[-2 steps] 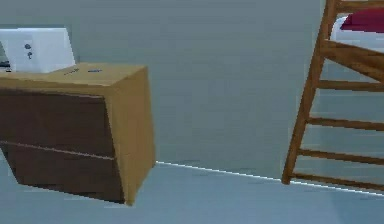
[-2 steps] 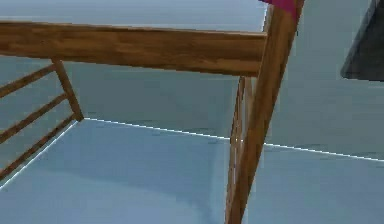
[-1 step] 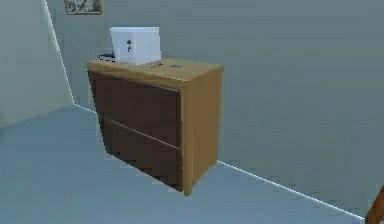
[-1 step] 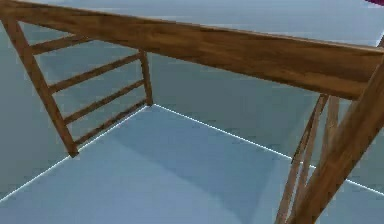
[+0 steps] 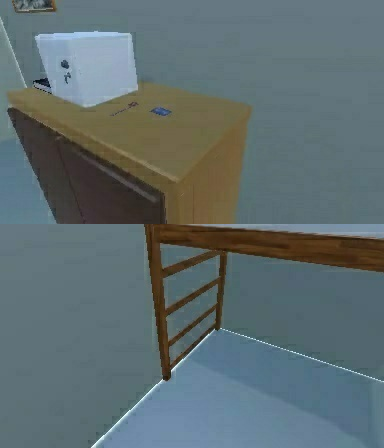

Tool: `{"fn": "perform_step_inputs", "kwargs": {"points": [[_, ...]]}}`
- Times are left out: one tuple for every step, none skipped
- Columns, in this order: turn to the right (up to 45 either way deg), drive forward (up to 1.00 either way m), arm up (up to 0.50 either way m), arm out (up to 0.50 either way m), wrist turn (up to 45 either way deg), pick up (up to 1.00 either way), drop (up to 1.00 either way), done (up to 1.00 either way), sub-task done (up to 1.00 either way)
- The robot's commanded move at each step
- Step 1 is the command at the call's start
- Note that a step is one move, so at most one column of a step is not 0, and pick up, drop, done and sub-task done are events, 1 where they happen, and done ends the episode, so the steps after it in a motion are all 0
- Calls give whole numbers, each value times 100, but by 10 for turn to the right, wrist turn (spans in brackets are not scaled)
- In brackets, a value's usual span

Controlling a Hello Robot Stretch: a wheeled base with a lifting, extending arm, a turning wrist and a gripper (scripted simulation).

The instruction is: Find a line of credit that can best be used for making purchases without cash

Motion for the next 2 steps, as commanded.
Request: {"fn": "perform_step_inputs", "kwargs": {"points": [[-60, 0, 0, 0, 0, 0, 0, 0, 0], [-30, 0, 0, 0, 0, 0, 0, 0, 0]]}}
